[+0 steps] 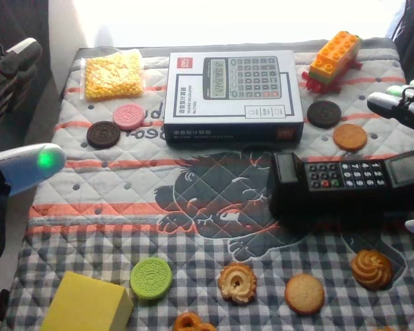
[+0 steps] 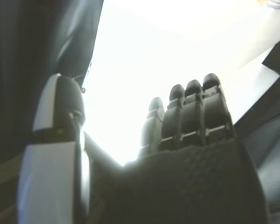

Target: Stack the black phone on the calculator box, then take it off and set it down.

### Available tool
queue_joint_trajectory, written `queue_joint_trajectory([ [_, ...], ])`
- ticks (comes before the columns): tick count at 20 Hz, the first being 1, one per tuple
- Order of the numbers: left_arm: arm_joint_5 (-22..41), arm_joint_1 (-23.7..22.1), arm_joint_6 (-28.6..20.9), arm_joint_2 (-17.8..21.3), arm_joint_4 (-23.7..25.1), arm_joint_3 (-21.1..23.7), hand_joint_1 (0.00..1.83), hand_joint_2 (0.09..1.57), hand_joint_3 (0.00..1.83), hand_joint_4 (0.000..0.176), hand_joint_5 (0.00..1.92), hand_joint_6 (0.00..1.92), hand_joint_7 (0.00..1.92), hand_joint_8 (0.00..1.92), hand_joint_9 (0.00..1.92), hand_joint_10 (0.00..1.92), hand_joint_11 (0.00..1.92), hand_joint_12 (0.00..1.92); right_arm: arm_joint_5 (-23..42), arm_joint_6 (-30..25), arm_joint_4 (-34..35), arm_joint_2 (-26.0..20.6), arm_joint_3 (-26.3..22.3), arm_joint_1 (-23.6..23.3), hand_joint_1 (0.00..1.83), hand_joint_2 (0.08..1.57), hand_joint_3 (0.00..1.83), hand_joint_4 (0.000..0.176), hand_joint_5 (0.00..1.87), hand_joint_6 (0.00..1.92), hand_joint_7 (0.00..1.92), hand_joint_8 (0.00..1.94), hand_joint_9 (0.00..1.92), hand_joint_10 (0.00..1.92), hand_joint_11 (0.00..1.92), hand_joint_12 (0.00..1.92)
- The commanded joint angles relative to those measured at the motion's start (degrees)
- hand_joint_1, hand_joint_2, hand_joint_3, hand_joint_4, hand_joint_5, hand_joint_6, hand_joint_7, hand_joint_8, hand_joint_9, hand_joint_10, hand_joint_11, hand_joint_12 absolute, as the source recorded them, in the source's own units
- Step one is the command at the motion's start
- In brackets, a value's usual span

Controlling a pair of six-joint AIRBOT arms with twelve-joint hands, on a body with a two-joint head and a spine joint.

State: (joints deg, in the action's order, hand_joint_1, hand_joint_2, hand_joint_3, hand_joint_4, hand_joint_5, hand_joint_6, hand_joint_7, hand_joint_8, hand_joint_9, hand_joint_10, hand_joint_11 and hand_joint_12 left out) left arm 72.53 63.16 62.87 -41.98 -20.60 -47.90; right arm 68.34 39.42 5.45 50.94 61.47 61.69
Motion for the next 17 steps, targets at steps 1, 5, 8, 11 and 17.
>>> queue_joint_trajectory([
  [1, 7.8, -0.1, -0.8, 0.4, 0.2, -0.1, 0.71, 1.03, 0.00, 0.098, 0.04, 0.00, 0.06, 0.01, 0.02, 0.01, 0.01, 0.01, 6.7, -0.3, 1.2, -0.1, 0.3, -0.6, 0.75, 0.86, 0.00, 0.176, 0.00, 0.00, 0.05, 0.00, 0.06, 0.00, 0.00, 0.09],
  [5, 8.1, 0.0, -0.9, 0.4, 0.2, -0.1, 0.72, 1.01, 0.00, 0.129, 0.05, 0.00, 0.04, 0.00, 0.00, 0.00, 0.01, 0.01, 7.4, -1.6, 1.2, 0.0, 0.1, -0.6, 0.72, 0.84, 0.00, 0.176, 0.00, 0.00, 0.00, 0.00, 0.00, 0.00, 0.00, 0.00],
  [8, 9.9, 0.4, -2.5, 0.5, 0.5, -0.1, 0.65, 1.01, 0.00, 0.119, 0.03, 0.00, 0.07, 0.01, 0.01, 0.01, 0.00, 0.00, 12.5, -2.5, 1.5, -1.1, -1.3, -0.2, 0.71, 0.81, 0.00, 0.176, 0.00, 0.00, 0.00, 0.00, 0.00, 0.00, 0.00, 0.00],
  [11, 14.8, 1.9, -4.9, 1.0, 0.6, 0.1, 0.62, 0.96, 0.00, 0.094, 0.00, 0.00, 0.09, 0.01, 0.05, 0.02, 0.03, 0.02, 19.8, -2.4, 2.5, -3.2, -3.7, 2.2, 0.65, 0.85, 0.01, 0.147, 0.00, 0.00, 0.02, 0.01, 0.00, 0.00, 0.02, 0.01],
  [17, 22.3, 2.6, -10.3, 1.2, 2.6, 0.1, 0.32, 1.17, 0.01, 0.008, 0.05, 0.01, 0.13, 0.00, 0.08, 0.00, 0.00, 0.08, 32.7, -1.0, 7.7, -5.6, -7.5, 9.1, 0.51, 1.13, 0.01, 0.086, 0.00, 0.00, 0.00, 0.00, 0.04, 0.01, 0.09, 0.04],
])
